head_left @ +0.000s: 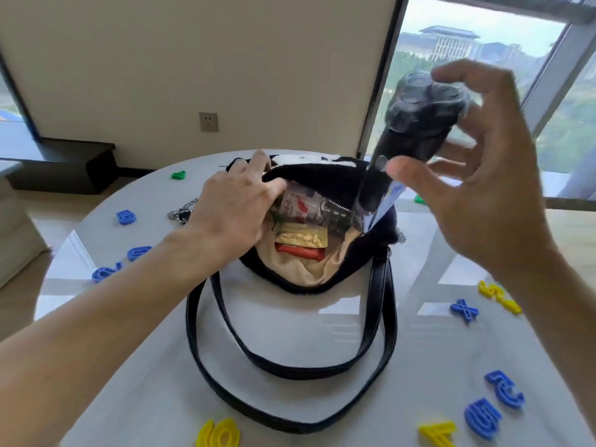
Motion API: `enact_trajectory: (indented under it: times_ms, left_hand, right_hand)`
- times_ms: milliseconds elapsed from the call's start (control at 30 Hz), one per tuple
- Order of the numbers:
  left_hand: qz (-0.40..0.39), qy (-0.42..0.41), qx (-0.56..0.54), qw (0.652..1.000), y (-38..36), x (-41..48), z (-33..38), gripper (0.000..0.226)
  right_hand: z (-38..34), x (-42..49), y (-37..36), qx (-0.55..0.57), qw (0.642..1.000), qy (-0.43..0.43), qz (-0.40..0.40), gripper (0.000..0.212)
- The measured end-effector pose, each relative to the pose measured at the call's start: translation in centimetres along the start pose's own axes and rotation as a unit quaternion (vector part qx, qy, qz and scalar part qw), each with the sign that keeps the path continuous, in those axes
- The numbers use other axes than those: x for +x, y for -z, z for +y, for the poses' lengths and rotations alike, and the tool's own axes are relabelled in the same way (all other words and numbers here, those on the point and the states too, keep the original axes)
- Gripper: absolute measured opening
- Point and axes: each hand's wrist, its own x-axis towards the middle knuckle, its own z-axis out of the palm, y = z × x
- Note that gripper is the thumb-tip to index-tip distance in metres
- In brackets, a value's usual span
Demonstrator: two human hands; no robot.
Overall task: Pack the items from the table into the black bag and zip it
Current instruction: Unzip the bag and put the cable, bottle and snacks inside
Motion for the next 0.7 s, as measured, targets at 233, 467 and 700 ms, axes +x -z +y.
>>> enact_trajectory:
  times_ms: [233,467,700]
  left_hand:
    - [0.044,0.009,-0.200,0.979,0.1,1.0,-0.9,0.048]
    - [-0.002,-0.017,-0.319,0.948,1.5,2.2,-3.0,0.064]
    - [-0.044,-0.024,-0.301,0.952,2.7,2.4,-2.8,0.081]
  right_hand:
    - [1.6,-1.3,-7.3,-0.044,0.995,0.091,-0.020,0.065]
    - [3.5,0.4,-9.4,-0.244,0.937,0.150,-0.199,0.062]
    - [4.2,1.4,-12.1,-0.438,0.838,0.153,-0.287,0.051]
